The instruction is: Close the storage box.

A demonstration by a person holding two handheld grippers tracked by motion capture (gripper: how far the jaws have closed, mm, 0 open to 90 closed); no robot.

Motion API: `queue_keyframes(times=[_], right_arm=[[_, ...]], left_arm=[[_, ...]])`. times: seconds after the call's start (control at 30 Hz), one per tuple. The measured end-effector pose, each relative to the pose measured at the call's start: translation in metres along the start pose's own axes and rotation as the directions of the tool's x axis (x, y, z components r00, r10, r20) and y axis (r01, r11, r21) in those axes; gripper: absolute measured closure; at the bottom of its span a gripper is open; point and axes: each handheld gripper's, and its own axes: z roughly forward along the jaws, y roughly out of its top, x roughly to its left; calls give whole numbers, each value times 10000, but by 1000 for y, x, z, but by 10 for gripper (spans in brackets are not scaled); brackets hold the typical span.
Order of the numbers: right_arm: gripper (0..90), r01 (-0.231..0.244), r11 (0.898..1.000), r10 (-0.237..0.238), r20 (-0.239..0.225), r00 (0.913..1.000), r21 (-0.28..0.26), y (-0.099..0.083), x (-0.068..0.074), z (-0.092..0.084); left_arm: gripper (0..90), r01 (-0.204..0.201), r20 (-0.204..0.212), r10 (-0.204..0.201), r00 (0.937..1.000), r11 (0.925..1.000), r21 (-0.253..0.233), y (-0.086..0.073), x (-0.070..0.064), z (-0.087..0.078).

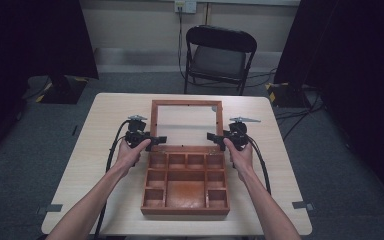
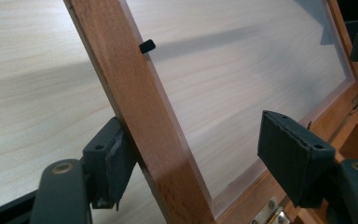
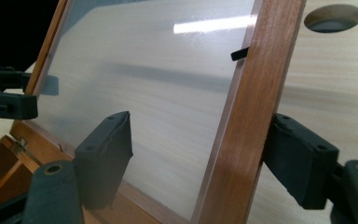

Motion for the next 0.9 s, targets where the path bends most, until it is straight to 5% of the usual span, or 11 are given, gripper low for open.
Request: queue_keyframes(times=[0.23, 0.9], right_arm=[[280, 599, 9981, -597, 178, 9981, -126, 4, 6, -8], [330, 753, 9963, -764, -257, 9967, -402, 12, 11, -27]], left_arm=[[305, -156, -37, 155, 9999, 9996, -239, 3, -4, -6], [353, -642, 283, 665, 9974, 9951, -753, 6, -11, -25]])
